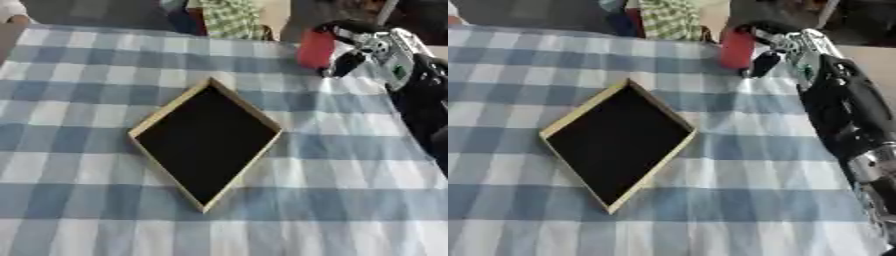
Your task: Pick up objects on the table and place them in the box.
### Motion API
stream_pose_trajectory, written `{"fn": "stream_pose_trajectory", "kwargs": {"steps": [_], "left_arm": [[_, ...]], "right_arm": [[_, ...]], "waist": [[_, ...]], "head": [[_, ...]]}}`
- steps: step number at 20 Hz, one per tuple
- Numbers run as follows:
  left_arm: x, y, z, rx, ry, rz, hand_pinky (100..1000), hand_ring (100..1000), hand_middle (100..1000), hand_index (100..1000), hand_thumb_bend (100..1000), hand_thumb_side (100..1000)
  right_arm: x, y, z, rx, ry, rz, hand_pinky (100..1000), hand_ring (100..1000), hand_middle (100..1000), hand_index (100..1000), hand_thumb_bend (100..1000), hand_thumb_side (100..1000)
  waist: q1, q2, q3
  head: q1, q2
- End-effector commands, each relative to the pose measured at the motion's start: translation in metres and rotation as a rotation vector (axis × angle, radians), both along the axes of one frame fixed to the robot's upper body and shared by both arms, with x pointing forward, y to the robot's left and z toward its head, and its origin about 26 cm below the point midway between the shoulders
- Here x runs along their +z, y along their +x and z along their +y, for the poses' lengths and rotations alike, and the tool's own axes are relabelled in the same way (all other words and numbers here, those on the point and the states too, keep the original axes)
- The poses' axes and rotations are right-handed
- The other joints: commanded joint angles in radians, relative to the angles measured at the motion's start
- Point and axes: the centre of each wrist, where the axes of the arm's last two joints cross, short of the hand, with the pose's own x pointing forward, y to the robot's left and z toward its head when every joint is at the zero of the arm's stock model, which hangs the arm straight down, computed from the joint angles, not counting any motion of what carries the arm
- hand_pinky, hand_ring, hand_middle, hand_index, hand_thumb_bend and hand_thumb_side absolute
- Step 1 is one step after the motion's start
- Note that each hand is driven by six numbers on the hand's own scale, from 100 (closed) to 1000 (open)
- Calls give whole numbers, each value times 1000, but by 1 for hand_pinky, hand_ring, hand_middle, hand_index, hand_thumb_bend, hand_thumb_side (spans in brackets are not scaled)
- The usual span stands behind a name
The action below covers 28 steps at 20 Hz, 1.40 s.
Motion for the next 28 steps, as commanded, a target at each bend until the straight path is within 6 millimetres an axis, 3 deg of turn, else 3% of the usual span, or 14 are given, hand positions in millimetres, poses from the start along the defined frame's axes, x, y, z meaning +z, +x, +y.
{"fn": "stream_pose_trajectory", "kwargs": {"steps": [1, 5, 15, 23, 28], "left_arm": [[7, -1, 0, -6, 19, -21, 677, 665, 587, 617, 100, 750], [8, 0, -1, -9, 24, -21, 678, 665, 587, 617, 100, 750], [8, 0, -1, -9, 28, -17, 678, 665, 588, 616, 100, 750], [6, -1, 0, -4, 30, -10, 677, 666, 588, 617, 100, 747], [5, -2, 2, 0, 31, -4, 678, 667, 589, 617, 100, 743]], "right_arm": [[13, -7, -9, -20, 12, -49, 771, 671, 660, 916, 186, 100], [16, -5, -4, -20, 48, -120, 692, 595, 592, 843, 101, 100], [15, -4, -1, 6, 72, -189, 554, 502, 502, 702, 100, 100], [23, -7, 3, 64, 63, -229, 532, 485, 483, 670, 100, 100], [39, -15, 10, 127, 14, -239, 530, 486, 486, 671, 100, 100]], "waist": [[4, -13, 0], [4, -9, 4], [0, -8, 3], [4, -21, -6], [11, -36, -19]], "head": [[-3, -1], [-5, -1], [-3, 9], [6, 28], [13, 49]]}}
